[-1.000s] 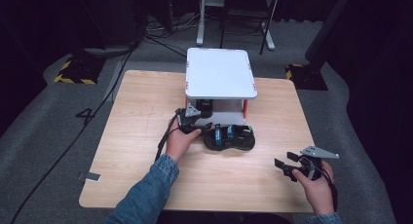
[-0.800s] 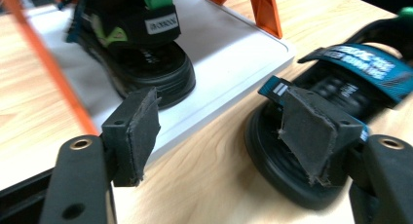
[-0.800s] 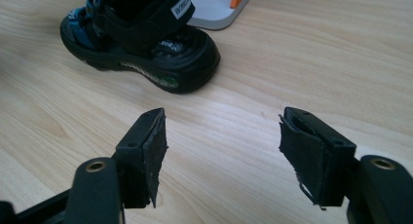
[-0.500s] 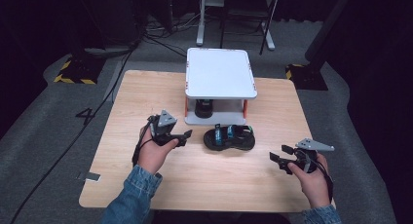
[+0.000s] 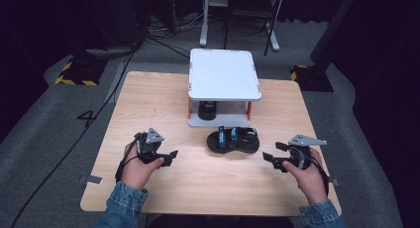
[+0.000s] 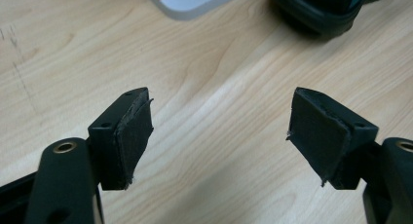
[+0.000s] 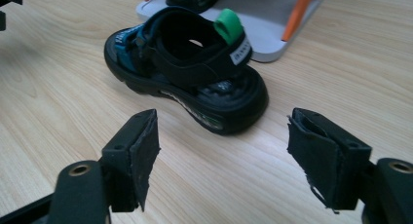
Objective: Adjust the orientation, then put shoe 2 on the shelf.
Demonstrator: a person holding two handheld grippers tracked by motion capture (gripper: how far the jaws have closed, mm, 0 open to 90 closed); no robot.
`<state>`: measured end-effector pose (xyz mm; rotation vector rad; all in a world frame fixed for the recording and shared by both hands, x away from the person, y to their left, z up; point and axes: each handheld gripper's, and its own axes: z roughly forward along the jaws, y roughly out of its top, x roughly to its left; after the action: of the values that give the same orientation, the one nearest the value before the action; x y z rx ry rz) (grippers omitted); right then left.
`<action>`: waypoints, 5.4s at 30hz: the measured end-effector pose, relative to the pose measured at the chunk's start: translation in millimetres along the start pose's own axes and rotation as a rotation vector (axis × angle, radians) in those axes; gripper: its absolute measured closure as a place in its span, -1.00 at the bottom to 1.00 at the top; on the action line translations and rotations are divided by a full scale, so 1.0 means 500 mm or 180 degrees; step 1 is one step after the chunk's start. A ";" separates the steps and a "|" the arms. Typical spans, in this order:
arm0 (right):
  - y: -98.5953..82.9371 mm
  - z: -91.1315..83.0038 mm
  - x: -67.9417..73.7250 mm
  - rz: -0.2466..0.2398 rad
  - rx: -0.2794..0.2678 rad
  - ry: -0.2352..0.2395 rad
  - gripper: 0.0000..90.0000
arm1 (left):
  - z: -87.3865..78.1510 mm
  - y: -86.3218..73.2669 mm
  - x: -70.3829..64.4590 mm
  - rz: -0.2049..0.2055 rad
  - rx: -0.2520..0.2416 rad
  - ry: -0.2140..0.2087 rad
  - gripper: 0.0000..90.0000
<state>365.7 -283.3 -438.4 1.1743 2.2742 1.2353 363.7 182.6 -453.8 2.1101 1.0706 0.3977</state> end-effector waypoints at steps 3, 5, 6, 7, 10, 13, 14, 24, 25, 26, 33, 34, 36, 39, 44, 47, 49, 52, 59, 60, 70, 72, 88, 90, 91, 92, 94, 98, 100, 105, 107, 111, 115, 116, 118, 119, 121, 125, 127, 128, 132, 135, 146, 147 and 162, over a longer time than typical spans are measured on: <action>0.007 0.017 0.000 -0.0067 0.0079 0.0058 -0.47 | -0.003 -0.013 0.010 -0.0053 0.0031 -0.0003 -0.45; 0.011 0.027 0.000 -0.0083 0.0113 0.0086 -0.50 | -0.004 -0.022 0.016 -0.0093 0.0048 0.0013 -0.45; 0.014 0.032 0.000 -0.0100 0.0125 0.0093 -0.51 | -0.005 -0.026 0.019 -0.0124 0.0047 0.0018 -0.45; 0.018 0.036 0.000 -0.0114 0.0136 0.0097 -0.53 | -0.006 -0.031 0.021 -0.0140 0.0047 0.0031 -0.45; 0.032 0.050 0.003 -0.0165 0.0156 0.0116 -0.59 | -0.005 -0.049 0.028 -0.0238 0.0044 0.0030 -0.44; 0.043 0.068 0.004 -0.0242 0.0200 0.0101 -0.60 | -0.006 -0.064 0.035 -0.0343 0.0067 0.0017 -0.43; 0.047 0.074 0.005 -0.0256 0.0195 0.0096 -0.60 | -0.008 -0.065 0.038 -0.0340 0.0064 0.0027 -0.43; 0.062 0.141 0.007 -0.0477 0.0135 -0.0009 -0.55 | -0.022 -0.072 0.038 -0.0351 0.0025 0.0117 -0.43; 0.062 0.146 0.009 -0.0495 0.0130 -0.0010 -0.55 | -0.022 -0.073 0.038 -0.0356 0.0030 0.0105 -0.43; 0.062 0.146 0.009 -0.0495 0.0130 -0.0010 -0.55 | -0.022 -0.073 0.038 -0.0356 0.0030 0.0105 -0.42; 0.086 0.116 0.002 -0.0472 -0.0169 -0.0125 0.21 | -0.030 -0.079 0.038 -0.0375 0.0023 0.0130 -0.42; 0.086 0.115 0.001 -0.0500 -0.0163 -0.0138 0.43 | -0.030 -0.080 0.037 -0.0368 0.0021 0.0131 -0.42; 0.087 0.113 0.002 -0.0526 -0.0142 -0.0152 0.56 | -0.030 -0.080 0.036 -0.0367 0.0024 0.0126 -0.42; 0.091 0.100 0.003 -0.0508 -0.0152 -0.0260 0.92 | -0.034 -0.081 0.035 -0.0363 0.0023 0.0122 -0.42; 0.095 0.086 0.010 -0.0406 -0.0148 -0.0074 0.95 | -0.036 -0.082 0.039 -0.0399 -0.0005 0.0157 -0.42; 0.104 0.065 0.033 -0.0329 -0.0152 0.0188 0.95 | -0.031 -0.078 0.037 -0.0377 -0.0002 0.0131 -0.42; 0.106 0.057 0.050 -0.0370 -0.0117 0.0335 0.95 | -0.027 -0.075 0.036 -0.0362 0.0003 0.0113 -0.42; 0.104 0.049 0.078 -0.0348 -0.0067 0.0543 0.95 | -0.021 -0.069 0.033 -0.0333 0.0008 0.0086 -0.42; 0.085 0.042 0.128 -0.0329 0.0106 0.0902 0.94 | -0.012 -0.054 0.026 -0.0272 -0.0007 0.0035 -0.42; 0.083 0.043 0.132 -0.0325 0.0103 0.0947 0.94 | -0.012 -0.054 0.026 -0.0272 -0.0007 0.0035 -0.42; 0.046 0.074 0.187 -0.0454 0.0271 0.1146 0.89 | 0.003 -0.039 0.021 -0.0238 -0.0008 -0.0026 -0.42; 0.042 0.067 0.189 -0.0489 0.0250 0.1080 0.87 | 0.004 -0.036 0.022 -0.0230 -0.0023 -0.0025 -0.42; 0.010 0.085 0.174 -0.0282 0.0455 0.0539 -0.44 | 0.019 -0.025 0.021 -0.0217 -0.0008 -0.0061 -0.42; 0.004 0.091 0.169 -0.0215 0.0523 0.0602 -0.41 | 0.021 -0.025 0.021 -0.0215 -0.0003 -0.0072 -0.42; 0.001 0.094 0.167 -0.0215 0.0572 0.0613 -0.31 | 0.023 -0.024 0.021 -0.0226 -0.0012 -0.0075 -0.42; -0.001 0.096 0.166 -0.0208 0.0624 0.0628 -0.14 | 0.024 -0.023 0.021 -0.0210 0.0006 -0.0084 -0.42; -0.002 0.093 0.160 -0.0190 0.0626 0.0624 0.21 | 0.029 -0.021 0.019 -0.0194 0.0019 -0.0090 -0.42; -0.003 0.086 0.143 -0.0121 0.0668 0.0594 0.64 | 0.035 -0.020 0.015 -0.0179 0.0029 -0.0106 -0.43; -0.005 0.088 0.140 -0.0089 0.0643 0.0617 0.69 | 0.036 -0.020 0.016 -0.0172 0.0039 -0.0104 -0.43; -0.008 0.090 0.134 0.0061 0.0577 0.0652 0.77 | 0.034 -0.018 0.020 -0.0199 0.0006 -0.0085 -0.42; -0.007 0.088 0.135 0.0038 0.0508 0.0619 0.78 | 0.034 -0.017 0.019 -0.0198 0.0009 -0.0089 -0.42; 0.000 0.078 0.134 0.0019 0.0347 0.0587 0.78 | 0.035 -0.017 0.019 -0.0172 0.0004 -0.0089 -0.42; 0.018 0.062 0.127 -0.0003 0.0093 0.0469 0.78 | 0.027 -0.023 0.024 -0.0199 -0.0002 -0.0054 -0.42; 0.023 0.060 0.126 -0.0025 0.0063 0.0431 0.78 | 0.026 -0.025 0.025 -0.0210 -0.0002 -0.0055 -0.42; 0.036 0.057 0.122 -0.0109 0.0024 0.0376 0.78 | 0.022 -0.029 0.028 -0.0232 -0.0004 -0.0030 -0.42; 0.044 0.056 0.120 -0.0118 -0.0001 0.0368 0.78 | 0.019 -0.030 0.031 -0.0238 -0.0010 -0.0013 -0.42; 0.060 0.056 0.113 -0.0139 -0.0052 0.0339 0.78 | 0.014 -0.031 0.032 -0.0265 -0.0027 -0.0005 -0.42; 0.096 0.073 0.092 -0.0203 -0.0109 0.0224 0.78 | 0.009 -0.038 0.035 -0.0278 -0.0010 0.0016 -0.42; 0.114 0.091 0.078 -0.0253 -0.0088 0.0152 0.78 | 0.005 -0.041 0.036 -0.0309 -0.0028 0.0034 -0.42; 0.122 0.101 0.071 -0.0279 -0.0072 0.0122 0.78 | 0.004 -0.042 0.038 -0.0303 -0.0035 0.0038 -0.42; 0.147 0.139 0.045 -0.0351 -0.0046 0.0031 0.78 | 0.000 -0.047 0.042 -0.0332 -0.0039 0.0062 -0.41; 0.168 0.174 0.025 -0.0435 -0.0051 0.0001 0.78 | -0.001 -0.053 0.045 -0.0346 -0.0018 0.0057 -0.41; 0.188 0.300 -0.023 -0.0630 0.0023 -0.0022 0.73 | -0.005 -0.071 0.063 -0.0401 0.0015 0.0099 -0.40; 0.184 0.304 -0.022 -0.0717 -0.0008 -0.0100 0.72 | -0.006 -0.073 0.064 -0.0417 0.0001 0.0116 -0.40; 0.138 0.223 0.051 -0.0203 -0.0207 -0.0191 -0.45 | -0.004 -0.060 0.054 -0.0349 -0.0007 0.0063 -0.39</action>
<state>451.2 -180.7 -445.5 1.0926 2.1938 1.2244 361.8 216.5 -475.2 2.0387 1.1908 0.3671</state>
